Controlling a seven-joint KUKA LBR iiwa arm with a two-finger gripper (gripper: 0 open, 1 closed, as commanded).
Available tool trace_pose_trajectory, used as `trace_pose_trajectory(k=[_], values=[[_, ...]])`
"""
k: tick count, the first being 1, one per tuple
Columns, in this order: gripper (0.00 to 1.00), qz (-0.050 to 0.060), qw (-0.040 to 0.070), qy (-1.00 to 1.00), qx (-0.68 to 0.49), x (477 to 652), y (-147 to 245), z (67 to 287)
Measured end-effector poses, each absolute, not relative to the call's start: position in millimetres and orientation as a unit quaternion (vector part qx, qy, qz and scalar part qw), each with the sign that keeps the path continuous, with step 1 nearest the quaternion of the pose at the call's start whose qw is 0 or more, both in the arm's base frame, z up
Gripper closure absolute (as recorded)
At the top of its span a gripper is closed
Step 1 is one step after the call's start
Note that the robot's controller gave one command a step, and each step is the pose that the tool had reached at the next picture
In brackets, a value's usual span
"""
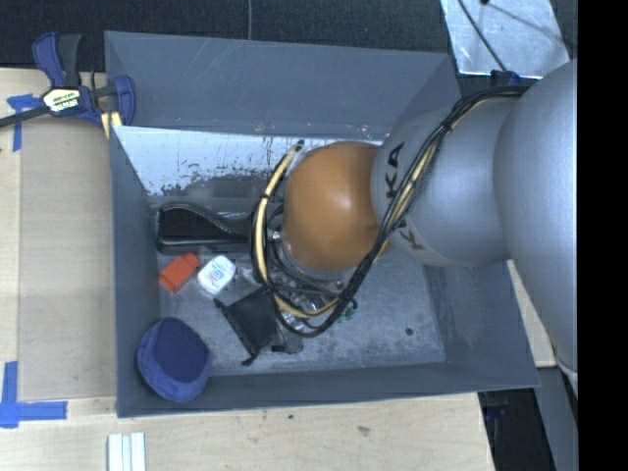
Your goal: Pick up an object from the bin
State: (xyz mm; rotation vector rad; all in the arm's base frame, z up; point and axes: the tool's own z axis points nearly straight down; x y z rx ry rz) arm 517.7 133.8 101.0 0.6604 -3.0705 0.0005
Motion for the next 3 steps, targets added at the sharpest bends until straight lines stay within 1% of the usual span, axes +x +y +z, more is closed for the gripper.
trace_pose_trajectory(k=[1,2,3], values=[[0.00,0.000,0.001,-0.967,0.255,519.7,126.1,69.1],[0.00,0.000,0.000,-0.967,0.254,520.3,125.9,69.4],[1.00,0.000,-0.001,-0.967,0.254,521.1,126.2,70.3]])
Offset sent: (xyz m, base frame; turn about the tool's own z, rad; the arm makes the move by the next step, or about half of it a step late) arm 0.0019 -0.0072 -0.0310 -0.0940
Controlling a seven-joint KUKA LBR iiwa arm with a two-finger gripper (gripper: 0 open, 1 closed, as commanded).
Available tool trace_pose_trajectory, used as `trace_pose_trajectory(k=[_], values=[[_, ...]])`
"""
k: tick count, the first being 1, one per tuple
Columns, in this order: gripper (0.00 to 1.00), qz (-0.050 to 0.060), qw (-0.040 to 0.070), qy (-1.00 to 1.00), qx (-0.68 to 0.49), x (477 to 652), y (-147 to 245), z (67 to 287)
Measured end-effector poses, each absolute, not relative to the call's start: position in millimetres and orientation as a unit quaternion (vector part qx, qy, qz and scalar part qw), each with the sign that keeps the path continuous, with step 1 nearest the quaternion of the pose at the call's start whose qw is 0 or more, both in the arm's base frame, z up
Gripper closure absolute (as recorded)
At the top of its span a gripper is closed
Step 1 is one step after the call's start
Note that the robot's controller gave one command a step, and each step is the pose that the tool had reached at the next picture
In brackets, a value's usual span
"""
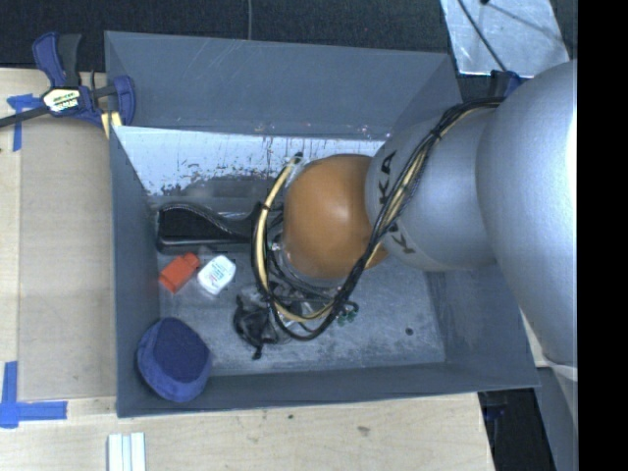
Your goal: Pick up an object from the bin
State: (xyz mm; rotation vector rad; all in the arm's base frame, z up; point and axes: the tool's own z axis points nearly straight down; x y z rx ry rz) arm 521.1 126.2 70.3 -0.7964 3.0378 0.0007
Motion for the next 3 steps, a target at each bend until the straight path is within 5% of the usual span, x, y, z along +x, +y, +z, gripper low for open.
trace_pose_trajectory(k=[3], values=[[1.00,0.000,0.004,0.968,-0.250,526.1,127.1,177.9]])
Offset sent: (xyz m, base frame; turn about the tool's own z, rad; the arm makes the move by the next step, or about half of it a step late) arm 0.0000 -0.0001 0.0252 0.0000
